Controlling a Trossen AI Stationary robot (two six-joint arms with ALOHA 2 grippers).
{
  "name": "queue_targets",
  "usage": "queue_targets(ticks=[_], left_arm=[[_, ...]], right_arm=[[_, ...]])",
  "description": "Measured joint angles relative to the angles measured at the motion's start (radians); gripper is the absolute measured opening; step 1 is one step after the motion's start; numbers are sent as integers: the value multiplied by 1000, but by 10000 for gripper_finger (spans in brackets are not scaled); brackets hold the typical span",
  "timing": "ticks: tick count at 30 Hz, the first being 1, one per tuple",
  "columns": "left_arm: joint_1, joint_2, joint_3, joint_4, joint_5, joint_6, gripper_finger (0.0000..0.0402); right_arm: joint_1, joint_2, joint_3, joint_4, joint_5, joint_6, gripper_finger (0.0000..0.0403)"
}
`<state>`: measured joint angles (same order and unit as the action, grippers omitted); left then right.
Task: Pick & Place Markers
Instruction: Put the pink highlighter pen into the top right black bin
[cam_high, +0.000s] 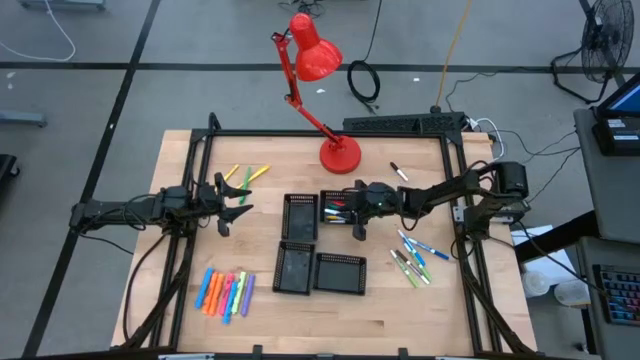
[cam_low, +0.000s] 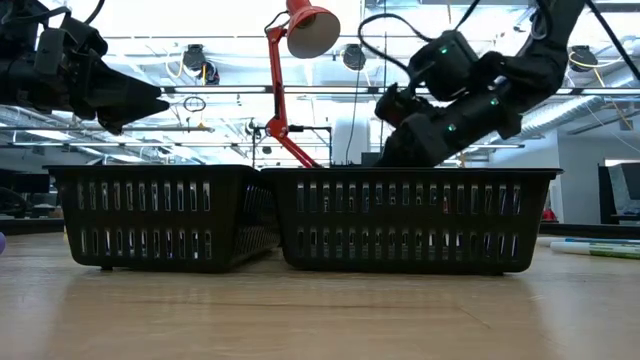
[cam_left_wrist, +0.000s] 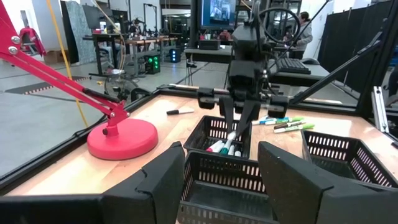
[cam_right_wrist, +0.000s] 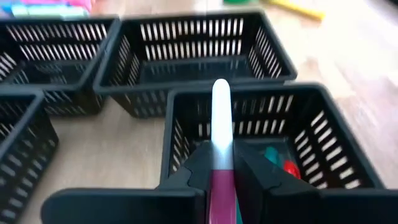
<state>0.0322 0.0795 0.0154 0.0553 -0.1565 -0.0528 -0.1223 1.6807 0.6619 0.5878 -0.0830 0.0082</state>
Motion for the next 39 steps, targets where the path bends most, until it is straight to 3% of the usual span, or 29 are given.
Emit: queue_targets(ticks=[23,39], left_arm=[[0,0,0,0,-1,0,209],[0,0,0,0,-1,0,209]], right_arm=[[0,-3,18,-39,2,-6,39],[0,-3,18,-39,3,24,68]])
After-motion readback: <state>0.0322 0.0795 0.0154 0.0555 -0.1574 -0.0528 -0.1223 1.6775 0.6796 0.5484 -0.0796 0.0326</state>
